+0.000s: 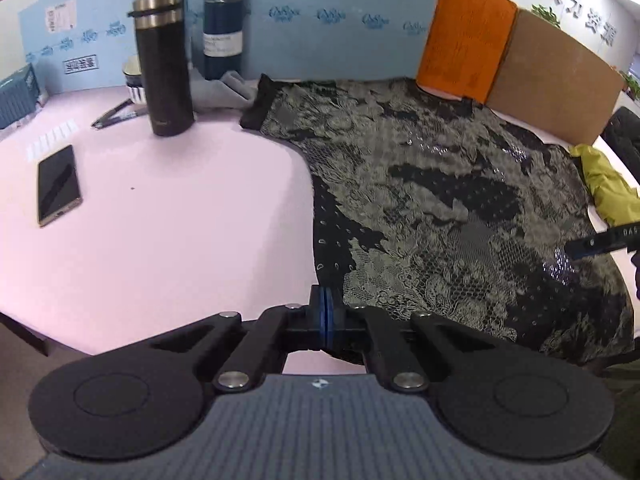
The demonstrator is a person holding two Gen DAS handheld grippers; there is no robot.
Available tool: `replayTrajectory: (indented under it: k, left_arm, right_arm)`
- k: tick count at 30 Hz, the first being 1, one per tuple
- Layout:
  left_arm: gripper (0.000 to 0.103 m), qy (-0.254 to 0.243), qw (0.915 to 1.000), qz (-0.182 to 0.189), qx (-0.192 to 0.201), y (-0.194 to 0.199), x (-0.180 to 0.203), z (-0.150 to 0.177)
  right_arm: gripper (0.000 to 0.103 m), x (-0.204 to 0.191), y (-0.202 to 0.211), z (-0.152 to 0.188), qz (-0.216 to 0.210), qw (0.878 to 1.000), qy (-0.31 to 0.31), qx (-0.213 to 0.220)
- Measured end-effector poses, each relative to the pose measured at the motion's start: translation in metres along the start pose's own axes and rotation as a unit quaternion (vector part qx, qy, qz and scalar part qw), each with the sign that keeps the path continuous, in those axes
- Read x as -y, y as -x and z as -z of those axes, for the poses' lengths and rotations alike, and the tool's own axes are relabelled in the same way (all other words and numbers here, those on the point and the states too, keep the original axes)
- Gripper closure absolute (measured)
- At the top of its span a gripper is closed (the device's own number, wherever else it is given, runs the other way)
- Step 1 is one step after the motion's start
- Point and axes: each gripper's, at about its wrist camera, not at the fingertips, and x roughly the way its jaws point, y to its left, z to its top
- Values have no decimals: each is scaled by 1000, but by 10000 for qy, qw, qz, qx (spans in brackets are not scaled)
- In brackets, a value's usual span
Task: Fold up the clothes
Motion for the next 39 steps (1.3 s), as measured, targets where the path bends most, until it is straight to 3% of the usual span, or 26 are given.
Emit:
replayTrajectory:
  k: [2, 7, 9, 15, 19, 24, 31, 35, 39]
  left_arm:
    - [95, 183, 9998, -91, 11, 7, -7, 1]
    - [73, 288, 9980, -436, -358, 4, -18, 19]
    - [60, 279, 9972, -441, -540, -5, -18, 29]
    - [42, 448, 9957, -375, -717, -41, -6, 40]
    - [46, 620, 9947, -318, -754, -54, -3, 38]
    - [73, 171, 9956, -353, -848, -53, 4, 32]
    - [72, -508, 9915, -325, -1152, -35, 3, 29]
    - [55, -653, 9917, -365, -1050, -33, -3, 13]
    - [47, -630, 9938, -249, -882, -42, -4, -10]
  right_arm:
    - [19, 1, -2, 0, -9, 10000, 62, -53]
    - [13, -3, -5, 0, -16, 9994, 283, -182]
    - [9, -4, -6, 0, -18, 9990, 371, -234]
    - [6, -6, -8, -1, -44, 9982, 511, -321]
    - [6, -3, 2, -1, -120, 9994, 292, -159]
    - [6, 7, 32, 9, -187, 9996, 4, 208]
    - [6, 39, 76, 50, 291, 9966, -700, 326]
    - [6, 49, 102, 73, 622, 9903, -1050, 667]
    - [6, 58, 113, 84, 770, 9852, -1232, 910]
